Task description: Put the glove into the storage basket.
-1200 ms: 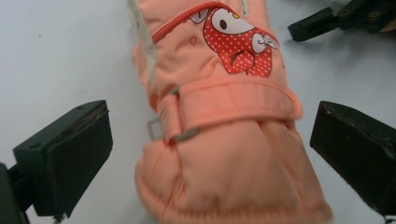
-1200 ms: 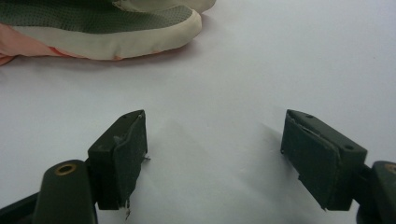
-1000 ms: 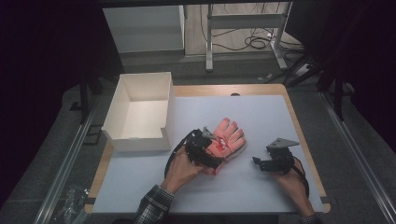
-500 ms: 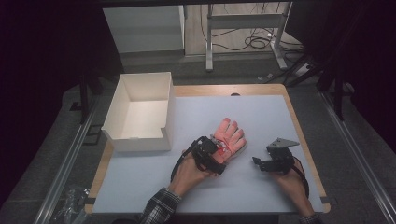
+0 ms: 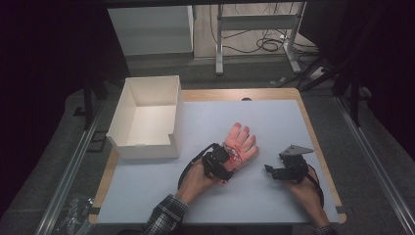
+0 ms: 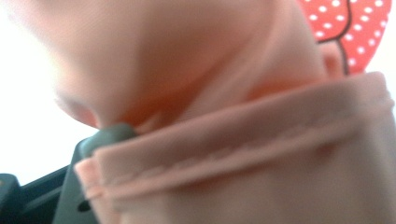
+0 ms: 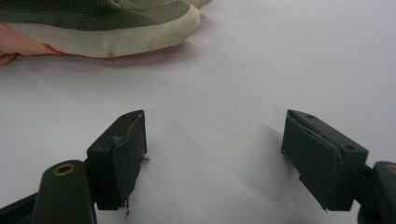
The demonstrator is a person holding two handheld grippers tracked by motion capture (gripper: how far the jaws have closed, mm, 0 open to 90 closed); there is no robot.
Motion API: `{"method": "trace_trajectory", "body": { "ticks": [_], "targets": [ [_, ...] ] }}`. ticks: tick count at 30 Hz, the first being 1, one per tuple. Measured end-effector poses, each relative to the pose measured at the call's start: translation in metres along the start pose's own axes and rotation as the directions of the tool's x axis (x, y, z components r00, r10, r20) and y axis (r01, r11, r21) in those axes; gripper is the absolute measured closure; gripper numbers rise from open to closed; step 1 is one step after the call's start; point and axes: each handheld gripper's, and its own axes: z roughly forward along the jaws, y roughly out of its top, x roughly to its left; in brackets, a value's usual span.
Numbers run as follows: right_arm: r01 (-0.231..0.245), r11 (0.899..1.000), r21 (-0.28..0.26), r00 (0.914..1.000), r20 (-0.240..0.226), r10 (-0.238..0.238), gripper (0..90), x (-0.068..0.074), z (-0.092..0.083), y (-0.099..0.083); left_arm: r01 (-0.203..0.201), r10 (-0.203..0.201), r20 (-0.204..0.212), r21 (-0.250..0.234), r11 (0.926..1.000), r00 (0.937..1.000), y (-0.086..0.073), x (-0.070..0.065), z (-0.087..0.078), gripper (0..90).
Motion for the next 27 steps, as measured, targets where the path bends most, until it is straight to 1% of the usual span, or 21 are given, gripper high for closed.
{"method": "trace_trajectory", "body": {
  "ticks": [3,5,9,16,23,27],
  "targets": [
    [0.0,1.0,0.0,1.0,0.0,0.0,22.4,0.0,0.0,0.0,0.006,-0.006,0.008,-0.013,0.9999,0.9999,0.0,0.001,-0.001,39.9],
    [0.0,1.0,0.0,1.0,0.0,0.0,22.4,0.0,0.0,0.0,0.026,-0.025,0.025,-0.038,0.9989,0.9994,-0.001,0.004,-0.004,40.6],
    [-0.001,1.0,0.0,1.0,0.0,0.001,22.4,0.0,0.0,0.0,0.046,-0.044,0.029,-0.056,0.9974,0.9986,0.0,0.008,-0.009,40.8],
    [-0.001,1.0,0.0,1.0,0.0,0.001,22.4,0.0,0.0,0.0,0.06,-0.058,0.018,-0.074,0.9955,0.9981,0.006,0.016,-0.02,40.3],
    [0.002,1.0,0.0,1.0,-0.001,-0.002,22.4,0.0,0.0,0.0,0.068,-0.069,0.0,-0.079,0.9946,0.9976,0.012,0.023,-0.03,39.6],
    [0.0,1.0,-0.001,1.0,0.0,0.0,22.4,0.0,0.0,0.0,0.078,-0.079,-0.013,-0.087,0.9931,0.9968,0.017,0.028,-0.039,39.4]
  ]
}}
